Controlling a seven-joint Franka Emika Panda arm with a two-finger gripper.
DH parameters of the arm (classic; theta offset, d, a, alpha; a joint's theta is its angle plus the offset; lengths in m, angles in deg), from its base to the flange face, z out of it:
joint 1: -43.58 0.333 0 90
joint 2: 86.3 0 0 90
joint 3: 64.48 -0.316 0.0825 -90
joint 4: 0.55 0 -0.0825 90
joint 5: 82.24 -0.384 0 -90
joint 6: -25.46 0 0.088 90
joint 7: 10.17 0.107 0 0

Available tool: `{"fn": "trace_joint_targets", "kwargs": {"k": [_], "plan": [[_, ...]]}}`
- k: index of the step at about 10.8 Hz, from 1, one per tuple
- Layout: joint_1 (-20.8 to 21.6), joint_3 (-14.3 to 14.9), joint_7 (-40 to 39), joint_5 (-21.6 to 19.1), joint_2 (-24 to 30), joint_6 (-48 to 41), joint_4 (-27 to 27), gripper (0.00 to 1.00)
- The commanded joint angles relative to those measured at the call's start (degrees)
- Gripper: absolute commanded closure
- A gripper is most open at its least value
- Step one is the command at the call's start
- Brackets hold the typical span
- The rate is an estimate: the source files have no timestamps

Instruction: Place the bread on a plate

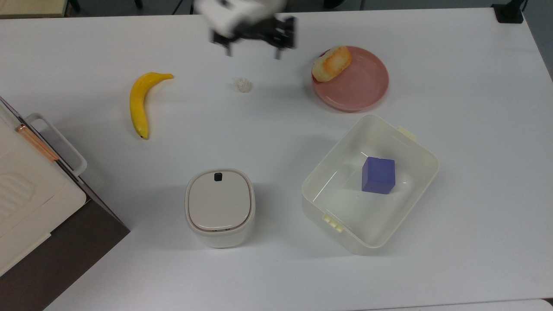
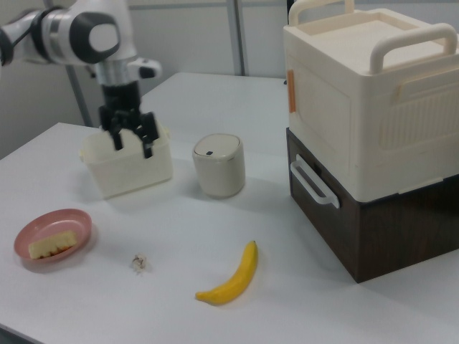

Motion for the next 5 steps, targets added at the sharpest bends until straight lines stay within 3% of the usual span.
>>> {"fn": "trace_joint_targets", "kwargs": {"k": [1,5], "plan": [[1.09,10.38,-3.33,-5.59,3.77,-1.26,2.38,0.00],[1.18,15.32,-3.51,-5.59,5.43,-2.22,5.64,0.00]]}}
